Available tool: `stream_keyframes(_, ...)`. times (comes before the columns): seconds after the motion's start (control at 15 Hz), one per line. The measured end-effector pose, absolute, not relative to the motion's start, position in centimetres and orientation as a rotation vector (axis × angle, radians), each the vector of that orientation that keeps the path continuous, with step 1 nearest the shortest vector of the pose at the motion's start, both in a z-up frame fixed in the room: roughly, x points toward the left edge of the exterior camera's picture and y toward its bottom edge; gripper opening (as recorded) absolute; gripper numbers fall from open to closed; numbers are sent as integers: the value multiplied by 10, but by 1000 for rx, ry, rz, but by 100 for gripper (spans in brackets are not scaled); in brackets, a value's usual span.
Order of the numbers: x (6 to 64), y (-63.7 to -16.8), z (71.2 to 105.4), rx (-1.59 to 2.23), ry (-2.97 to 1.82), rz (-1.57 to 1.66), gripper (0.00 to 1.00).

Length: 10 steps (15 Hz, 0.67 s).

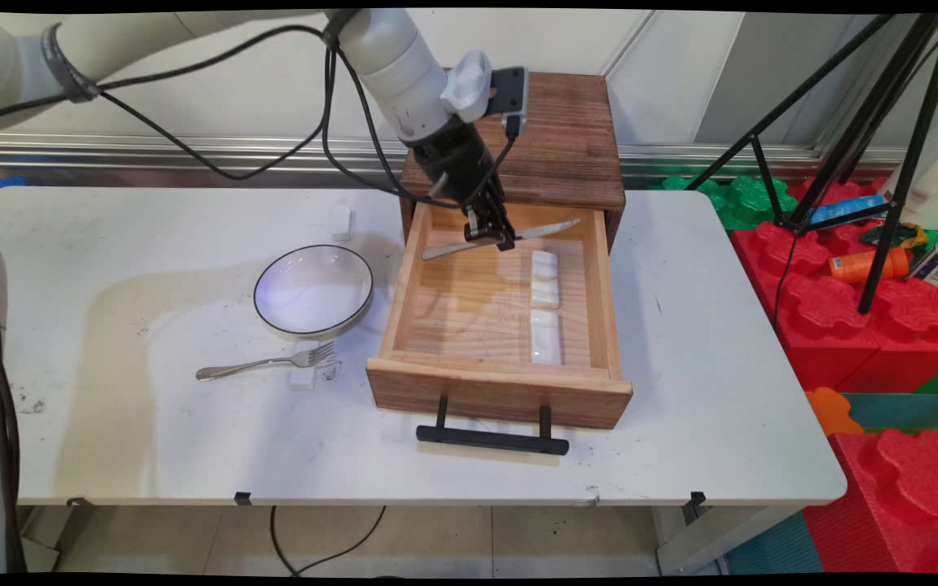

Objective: Place the picked object into the drawer

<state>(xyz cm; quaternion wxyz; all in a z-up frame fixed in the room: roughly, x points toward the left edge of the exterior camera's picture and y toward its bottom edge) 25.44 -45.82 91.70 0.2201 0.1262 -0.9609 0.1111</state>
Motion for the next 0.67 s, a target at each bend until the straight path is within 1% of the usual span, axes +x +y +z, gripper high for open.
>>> stream_keyframes(0.67,259,-474,872,346,-2658,297,0)
